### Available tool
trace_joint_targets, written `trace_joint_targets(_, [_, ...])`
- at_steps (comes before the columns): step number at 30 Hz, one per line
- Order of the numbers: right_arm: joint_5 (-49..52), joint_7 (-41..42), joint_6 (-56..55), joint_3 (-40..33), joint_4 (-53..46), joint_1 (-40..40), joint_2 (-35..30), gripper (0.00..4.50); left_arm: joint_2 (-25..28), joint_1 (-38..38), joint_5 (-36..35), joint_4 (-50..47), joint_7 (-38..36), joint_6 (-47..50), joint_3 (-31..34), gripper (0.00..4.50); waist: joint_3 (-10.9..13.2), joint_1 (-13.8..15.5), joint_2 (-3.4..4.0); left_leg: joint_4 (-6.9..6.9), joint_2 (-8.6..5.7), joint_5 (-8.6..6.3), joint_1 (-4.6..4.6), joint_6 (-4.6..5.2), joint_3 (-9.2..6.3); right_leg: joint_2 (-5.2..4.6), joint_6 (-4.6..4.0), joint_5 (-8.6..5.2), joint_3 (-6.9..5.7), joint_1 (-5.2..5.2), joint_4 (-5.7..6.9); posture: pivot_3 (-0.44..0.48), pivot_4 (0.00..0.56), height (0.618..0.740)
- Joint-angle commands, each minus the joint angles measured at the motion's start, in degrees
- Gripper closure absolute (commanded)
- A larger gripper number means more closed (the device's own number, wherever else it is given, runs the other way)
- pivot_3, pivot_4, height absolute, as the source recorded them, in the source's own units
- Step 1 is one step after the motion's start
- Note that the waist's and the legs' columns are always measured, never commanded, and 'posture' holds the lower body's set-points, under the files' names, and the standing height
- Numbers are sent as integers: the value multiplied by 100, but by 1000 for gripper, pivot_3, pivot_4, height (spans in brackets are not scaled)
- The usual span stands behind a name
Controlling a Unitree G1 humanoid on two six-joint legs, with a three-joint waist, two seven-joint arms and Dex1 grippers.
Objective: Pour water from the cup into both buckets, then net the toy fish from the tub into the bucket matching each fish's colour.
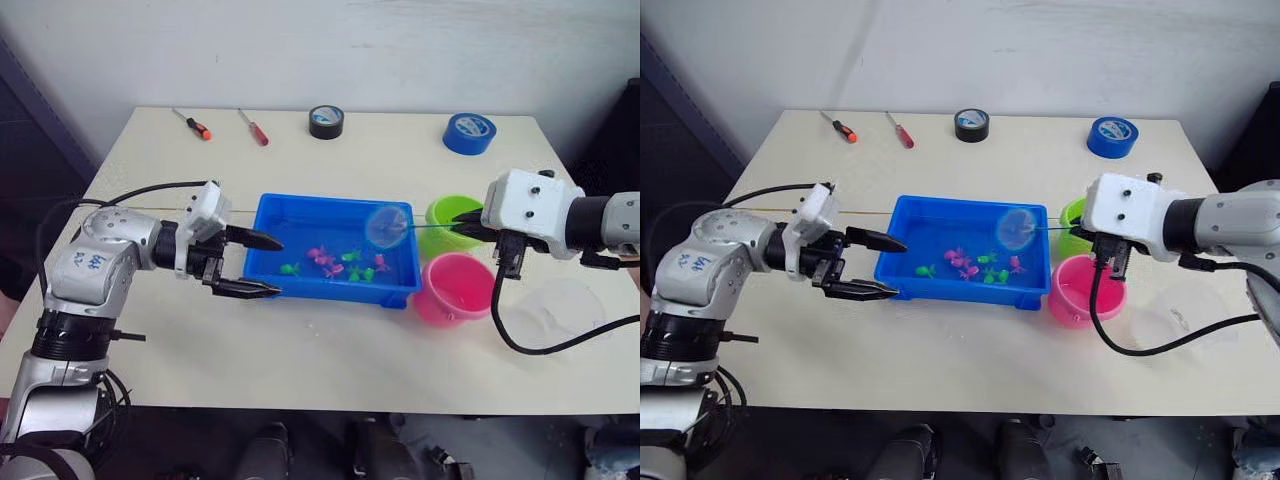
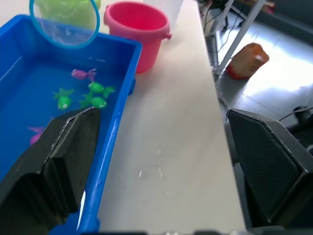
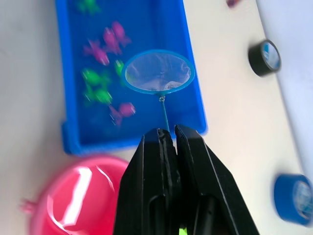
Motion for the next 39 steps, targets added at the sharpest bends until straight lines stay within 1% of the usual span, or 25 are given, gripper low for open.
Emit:
trace_joint_targets(1, [-796, -179, -899, 202, 324, 57, 1, 4500, -114, -70, 60, -100, 273, -218, 39, 33, 0, 2, 0, 0, 0, 0, 0, 0, 0, 0, 0, 0, 0, 0, 0, 0, 150, 736])
trace_joint_targets(4, [-1044, -259, -1194, 289, 517, 19, 203, 4500, -172, -104, 71, -109, 381, -250, 1, 33, 0, -2, 0, 0, 0, 2, 0, -3, 4, 1, 0, 0, 1, -1, 3, 0, 150, 736])
trace_joint_targets(9, [-1712, -411, -2009, 556, 927, -97, 497, 4500, -189, -95, 56, -172, 476, -236, -59, 33, 0, -39, 0, 0, 1, 5, 2, -8, 10, 5, 0, 0, 5, -6, 16, 0, 150, 736])
trace_joint_targets(18, [-2099, -382, -2586, 694, 1325, -252, 887, 4500, -197, -59, 9, -355, 616, -184, -104, 33, 0, -11, 1, 3, 1, 6, 2, -10, 10, 4, 0, 0, 4, -6, 20, 0, 150, 736])
trace_joint_targets(23, [-2372, -390, -2968, 750, 1531, -269, 990, 4500, -213, -77, -14, -430, 661, -158, -108, 33, 0, -15, 1, 3, 0, 7, 3, -11, 10, 4, 0, 0, 5, -6, 22, 0, 150, 736])
trace_joint_targets(33, [-2269, -233, -2703, 634, 1217, -66, 1205, 4500, -205, -104, -8, -443, 676, -168, -121, 33, 1, -12, 1, 6, 0, 7, 3, -12, 10, 5, 0, 0, 5, -6, 44, 0, 150, 736])
trace_joint_targets(39, [-2273, -198, -2556, 593, 1023, 95, 1223, 4500, -206, -134, 13, -379, 648, -225, -150, 33, 1, -14, 1, 9, 0, 7, 3, -12, 11, 5, 0, 0, 5, -6, 49, 0, 150, 736])
